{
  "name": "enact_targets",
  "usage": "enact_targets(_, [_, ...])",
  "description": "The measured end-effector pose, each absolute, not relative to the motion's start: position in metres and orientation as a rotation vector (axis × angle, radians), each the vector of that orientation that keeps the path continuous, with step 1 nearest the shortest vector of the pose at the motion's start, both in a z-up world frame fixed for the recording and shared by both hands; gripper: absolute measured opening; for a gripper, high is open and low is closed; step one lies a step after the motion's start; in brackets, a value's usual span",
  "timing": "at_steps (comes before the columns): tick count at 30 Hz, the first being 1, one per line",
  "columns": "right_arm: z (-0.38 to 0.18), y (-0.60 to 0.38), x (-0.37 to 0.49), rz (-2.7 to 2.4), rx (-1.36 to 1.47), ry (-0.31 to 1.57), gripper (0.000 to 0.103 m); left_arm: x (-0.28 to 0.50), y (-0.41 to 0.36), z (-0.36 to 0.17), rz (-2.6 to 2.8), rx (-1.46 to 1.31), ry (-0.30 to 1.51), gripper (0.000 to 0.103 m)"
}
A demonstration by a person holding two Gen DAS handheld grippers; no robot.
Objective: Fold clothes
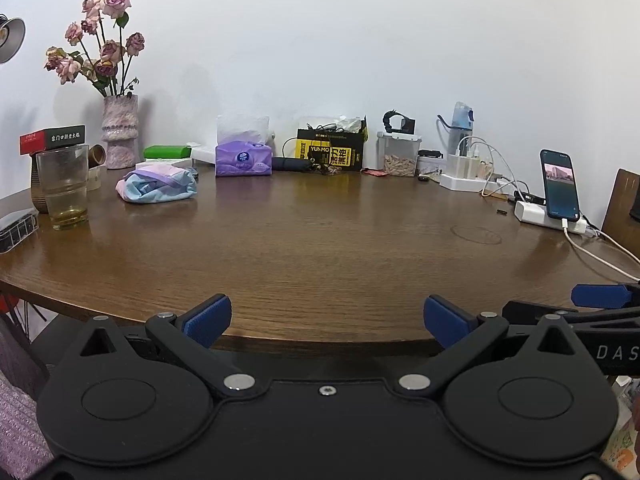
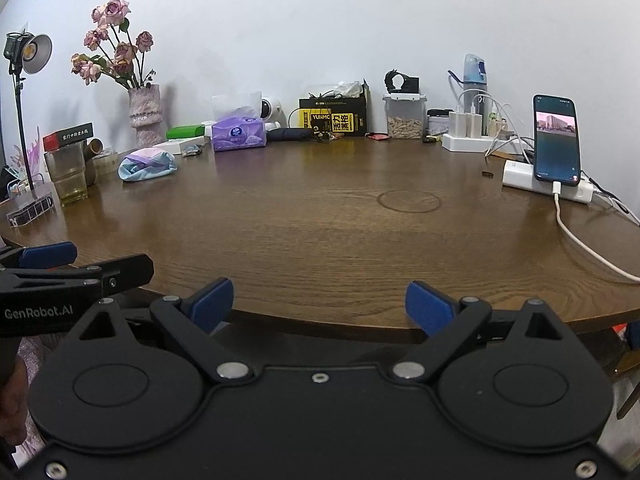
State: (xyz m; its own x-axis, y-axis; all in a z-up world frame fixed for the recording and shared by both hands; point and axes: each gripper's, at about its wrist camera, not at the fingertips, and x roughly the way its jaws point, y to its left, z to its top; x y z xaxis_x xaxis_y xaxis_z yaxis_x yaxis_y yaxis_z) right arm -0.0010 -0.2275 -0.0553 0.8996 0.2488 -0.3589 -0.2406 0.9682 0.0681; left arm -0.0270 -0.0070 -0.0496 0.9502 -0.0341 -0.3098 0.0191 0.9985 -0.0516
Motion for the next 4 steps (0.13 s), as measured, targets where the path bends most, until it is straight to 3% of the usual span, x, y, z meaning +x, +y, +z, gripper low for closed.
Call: enact_targets(4, [-0.0558, -0.2283, 0.0, 0.251, 0.025, 0.372, 0.096, -0.0265, -0.0044, -0.0514, -0.042, -0.074, 0.317, 0.103])
